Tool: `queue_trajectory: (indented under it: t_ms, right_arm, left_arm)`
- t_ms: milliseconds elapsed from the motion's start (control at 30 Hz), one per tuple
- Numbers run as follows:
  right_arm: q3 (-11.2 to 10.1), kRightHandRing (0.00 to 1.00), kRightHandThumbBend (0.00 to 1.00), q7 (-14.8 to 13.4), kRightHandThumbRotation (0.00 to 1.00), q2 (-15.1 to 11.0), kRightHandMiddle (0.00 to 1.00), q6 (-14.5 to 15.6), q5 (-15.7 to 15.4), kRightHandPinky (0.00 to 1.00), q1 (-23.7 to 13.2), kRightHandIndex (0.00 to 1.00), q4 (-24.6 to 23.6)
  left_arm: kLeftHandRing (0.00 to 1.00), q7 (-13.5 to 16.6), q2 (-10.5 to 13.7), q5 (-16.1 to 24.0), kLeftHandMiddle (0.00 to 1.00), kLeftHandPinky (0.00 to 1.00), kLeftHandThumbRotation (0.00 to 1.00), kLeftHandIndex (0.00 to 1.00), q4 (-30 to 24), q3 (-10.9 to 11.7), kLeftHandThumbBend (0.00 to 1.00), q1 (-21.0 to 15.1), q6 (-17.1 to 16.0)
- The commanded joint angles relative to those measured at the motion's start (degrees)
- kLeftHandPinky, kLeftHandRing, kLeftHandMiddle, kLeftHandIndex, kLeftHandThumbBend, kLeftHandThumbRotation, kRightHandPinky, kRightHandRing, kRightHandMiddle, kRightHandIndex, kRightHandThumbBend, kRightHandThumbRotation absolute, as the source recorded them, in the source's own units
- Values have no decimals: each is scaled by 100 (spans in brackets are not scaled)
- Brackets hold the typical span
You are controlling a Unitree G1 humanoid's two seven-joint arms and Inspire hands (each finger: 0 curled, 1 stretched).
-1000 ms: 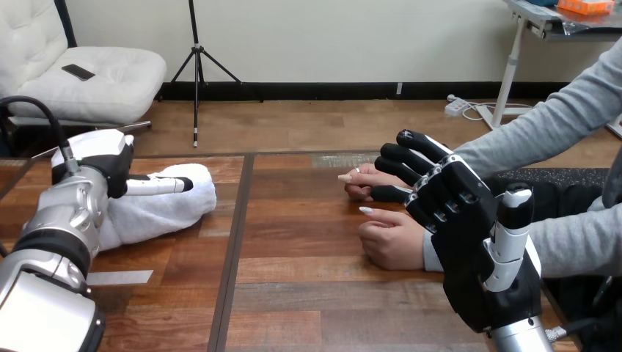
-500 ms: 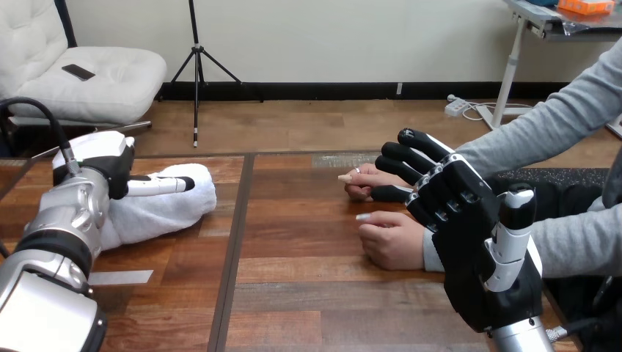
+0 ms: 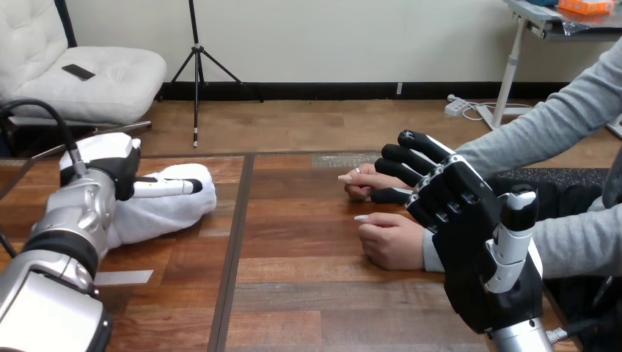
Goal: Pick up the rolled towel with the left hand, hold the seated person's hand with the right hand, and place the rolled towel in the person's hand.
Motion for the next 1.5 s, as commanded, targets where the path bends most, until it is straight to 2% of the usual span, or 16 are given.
queue_trajectory:
  t_ms: [0, 300, 1167, 1467]
  right_arm:
    - [22, 78, 91, 13, 100, 88, 78, -156, 107, 65, -63, 78, -299]
    - [31, 78, 91, 20, 100, 90, 78, -165, 160, 64, 12, 78, -374]
    - [64, 78, 89, 103, 100, 67, 78, -115, 420, 61, 205, 78, -670]
    - [56, 79, 89, 161, 100, 69, 79, -158, 463, 62, 203, 78, -673]
  left_arm:
    - [100, 50, -134, 34, 100, 100, 94, 100, -48, -130, 94, -296, -14]
    - [100, 44, -213, 9, 100, 100, 91, 100, -53, -186, 93, -313, -26]
    - [100, -92, -396, 99, 100, 100, 92, 100, -36, -347, 100, -324, -30]
    - [100, -80, -417, -41, 100, 100, 91, 100, -48, -291, 100, -275, -103]
